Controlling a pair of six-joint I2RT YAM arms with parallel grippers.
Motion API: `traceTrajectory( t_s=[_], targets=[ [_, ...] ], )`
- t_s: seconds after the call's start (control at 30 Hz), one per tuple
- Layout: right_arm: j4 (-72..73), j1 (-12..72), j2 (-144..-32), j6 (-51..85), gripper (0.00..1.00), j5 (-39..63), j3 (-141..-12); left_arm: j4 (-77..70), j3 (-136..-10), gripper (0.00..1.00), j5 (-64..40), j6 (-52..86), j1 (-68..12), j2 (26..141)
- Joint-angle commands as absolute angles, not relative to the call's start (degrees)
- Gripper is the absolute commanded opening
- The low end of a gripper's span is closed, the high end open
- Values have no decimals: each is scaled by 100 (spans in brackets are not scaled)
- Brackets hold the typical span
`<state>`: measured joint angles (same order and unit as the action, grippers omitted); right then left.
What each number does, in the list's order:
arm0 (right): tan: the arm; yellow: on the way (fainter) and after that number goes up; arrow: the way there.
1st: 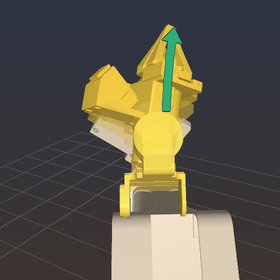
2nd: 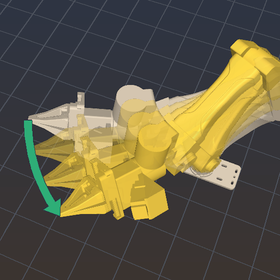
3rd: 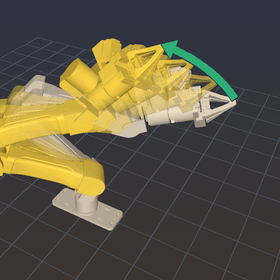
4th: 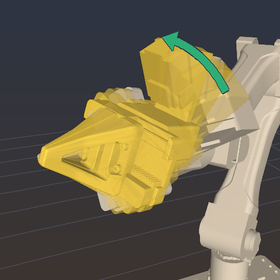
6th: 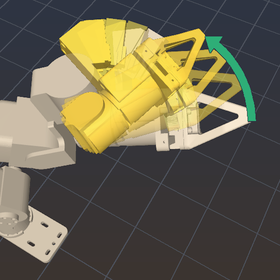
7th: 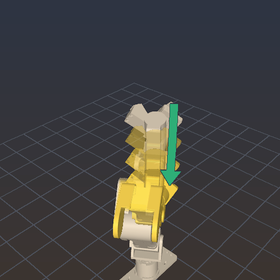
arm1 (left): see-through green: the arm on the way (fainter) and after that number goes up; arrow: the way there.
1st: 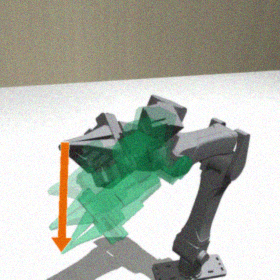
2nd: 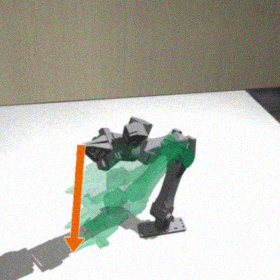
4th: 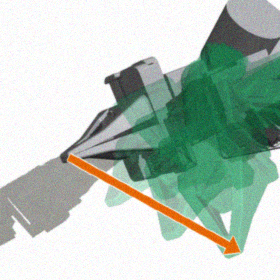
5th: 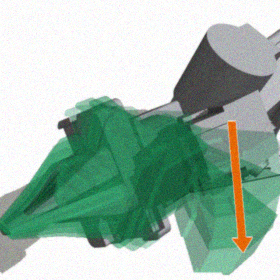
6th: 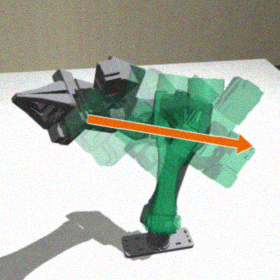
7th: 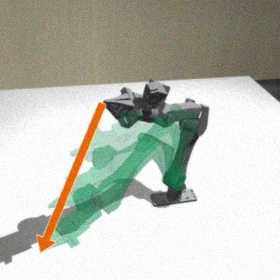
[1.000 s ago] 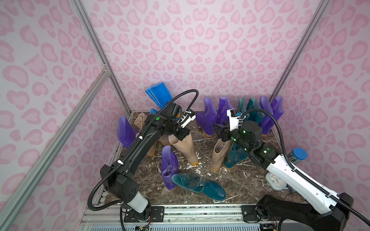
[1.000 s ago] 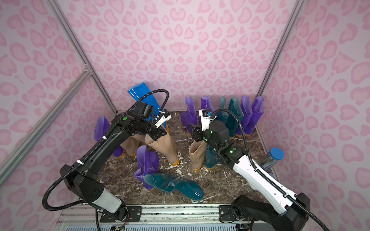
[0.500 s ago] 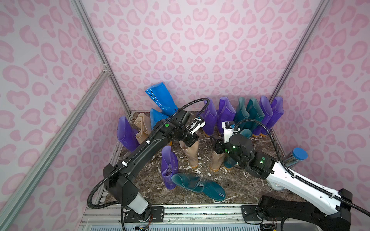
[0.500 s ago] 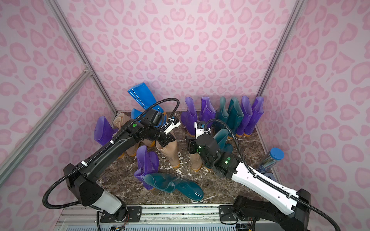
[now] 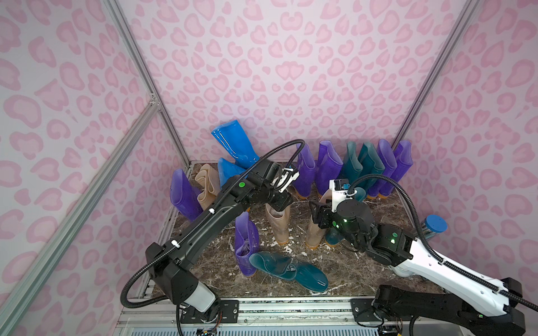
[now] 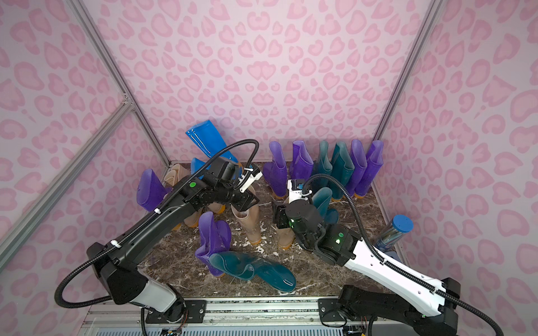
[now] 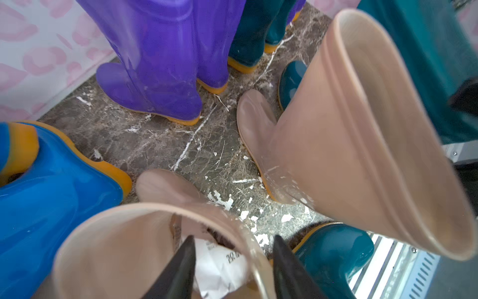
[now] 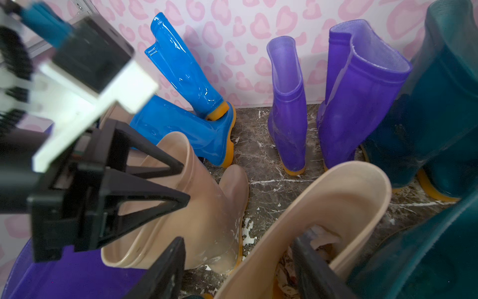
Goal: Match and arrange rain boots in pairs
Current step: Adjust the rain boot at the center of the board, then pair a pair of rain boots at the center of the board.
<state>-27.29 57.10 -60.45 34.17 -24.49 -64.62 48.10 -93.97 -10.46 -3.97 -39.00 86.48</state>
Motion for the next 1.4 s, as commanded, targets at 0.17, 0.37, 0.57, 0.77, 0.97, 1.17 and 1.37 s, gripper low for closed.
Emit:
traceTrajectory(
  t_s=[0.17, 0.37, 0.57, 0.77, 0.97, 1.17, 1.37],
  targets=[
    [-3418, 5961, -5782, 4213, 68, -2330, -6467, 4862, -9252, 68, -816, -198, -3894, 7594],
    [-3288, 5955, -5837, 4423, 72, -1927, -6345, 4378, -8006, 69, -297, -254, -3891, 6623],
    [-3378, 5943, -6119, 4693, 75, -1732, -6347, 3929, -7306, 69, 341, -296, -3888, 6042],
    [-3772, 6020, -6113, 4897, 77, -1892, -6654, 3733, -6961, 69, 504, -269, -3885, 5761],
    [-4634, 6545, -6588, 4851, 77, -2523, -7607, 3627, -6846, 68, 576, -171, -3884, 5812],
    [-4621, 6549, -6411, 5258, 78, -2600, -7146, 3489, -6729, 67, 715, -39, -3885, 5725],
    [-4870, 6548, -6339, 5544, 78, -2449, -7051, 3321, -6627, 67, 603, 45, -3885, 5622]
  ],
)
